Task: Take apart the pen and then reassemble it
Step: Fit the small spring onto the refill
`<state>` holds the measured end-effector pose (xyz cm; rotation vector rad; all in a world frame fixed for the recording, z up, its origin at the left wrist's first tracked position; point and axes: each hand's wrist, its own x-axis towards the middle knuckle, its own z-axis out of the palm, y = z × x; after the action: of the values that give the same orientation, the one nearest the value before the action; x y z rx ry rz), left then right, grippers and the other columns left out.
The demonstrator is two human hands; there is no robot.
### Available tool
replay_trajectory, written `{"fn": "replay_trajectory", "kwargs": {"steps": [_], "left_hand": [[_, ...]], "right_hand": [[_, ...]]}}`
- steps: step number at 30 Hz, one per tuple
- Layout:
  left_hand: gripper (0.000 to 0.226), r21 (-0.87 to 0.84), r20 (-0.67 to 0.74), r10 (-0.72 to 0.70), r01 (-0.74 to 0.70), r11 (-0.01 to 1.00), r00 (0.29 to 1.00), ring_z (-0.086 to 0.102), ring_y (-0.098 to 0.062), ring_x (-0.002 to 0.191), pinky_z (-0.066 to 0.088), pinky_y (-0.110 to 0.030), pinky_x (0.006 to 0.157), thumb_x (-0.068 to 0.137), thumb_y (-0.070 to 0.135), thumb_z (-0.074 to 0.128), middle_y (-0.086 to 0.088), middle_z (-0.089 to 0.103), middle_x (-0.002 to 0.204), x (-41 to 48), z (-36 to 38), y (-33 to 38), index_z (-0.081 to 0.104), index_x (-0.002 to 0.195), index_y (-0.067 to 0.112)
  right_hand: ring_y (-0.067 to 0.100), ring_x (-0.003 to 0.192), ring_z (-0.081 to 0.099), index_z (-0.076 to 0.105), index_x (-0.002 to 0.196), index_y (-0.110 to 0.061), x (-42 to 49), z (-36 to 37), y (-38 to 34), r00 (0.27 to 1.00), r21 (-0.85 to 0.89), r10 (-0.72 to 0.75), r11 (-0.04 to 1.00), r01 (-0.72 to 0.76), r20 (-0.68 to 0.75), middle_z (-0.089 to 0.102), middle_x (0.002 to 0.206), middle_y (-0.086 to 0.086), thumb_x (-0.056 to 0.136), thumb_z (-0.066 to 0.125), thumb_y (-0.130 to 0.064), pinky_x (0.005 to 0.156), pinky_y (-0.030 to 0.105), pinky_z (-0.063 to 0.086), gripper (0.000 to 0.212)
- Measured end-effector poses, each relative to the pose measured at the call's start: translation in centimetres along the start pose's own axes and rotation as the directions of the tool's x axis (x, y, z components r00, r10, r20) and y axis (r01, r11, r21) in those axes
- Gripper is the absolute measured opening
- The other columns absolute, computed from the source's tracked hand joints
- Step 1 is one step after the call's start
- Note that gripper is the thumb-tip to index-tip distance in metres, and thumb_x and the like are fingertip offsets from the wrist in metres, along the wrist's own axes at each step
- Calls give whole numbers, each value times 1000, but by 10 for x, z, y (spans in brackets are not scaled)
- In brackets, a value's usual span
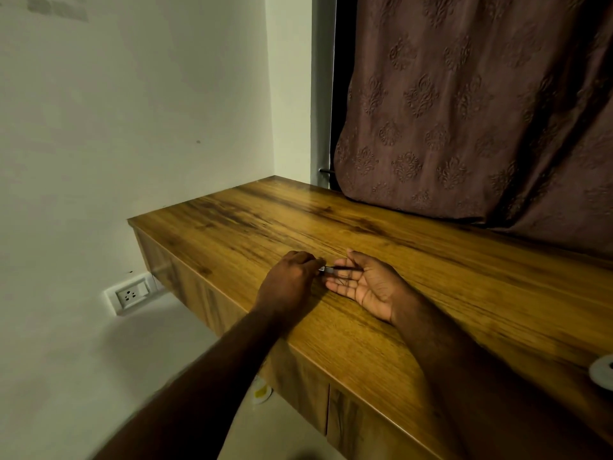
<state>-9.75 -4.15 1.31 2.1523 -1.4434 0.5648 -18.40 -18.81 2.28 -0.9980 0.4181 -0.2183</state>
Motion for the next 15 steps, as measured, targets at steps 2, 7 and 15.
{"fn": "replay_trajectory", "kwargs": {"steps": [2, 7, 15], "left_hand": [[35, 11, -2, 16, -16, 1000, 1000, 61, -27, 94, 48, -34, 80, 82, 21, 63, -9, 68, 102, 1, 3, -2, 66, 115, 9], [33, -4, -30, 33, -33, 999, 999, 60, -22, 92, 48, -32, 77, 84, 31, 63, -5, 68, 101, 0, 5, -3, 65, 113, 16], [35, 8, -54, 31, -30, 1000, 998, 60, -24, 89, 49, -34, 76, 84, 32, 63, -7, 69, 97, 0, 6, -3, 65, 115, 14]], "right_hand": [[35, 94, 68, 56, 113, 5, 0, 0, 0, 1000, 14, -6, 1000, 6, -8, 68, 98, 27, 97, 51, -32, 77, 40, 56, 40], [37, 106, 61, 48, 127, 3, -1, 1, -5, 999, 90, -34, 995, 33, 9, 55, 125, 35, 99, 43, -29, 84, 41, 52, 43], [43, 120, 54, 45, 132, 0, -4, 5, -8, 999, 136, -49, 990, 46, 19, 52, 128, 37, 100, 37, -28, 97, 45, 45, 43]]}}
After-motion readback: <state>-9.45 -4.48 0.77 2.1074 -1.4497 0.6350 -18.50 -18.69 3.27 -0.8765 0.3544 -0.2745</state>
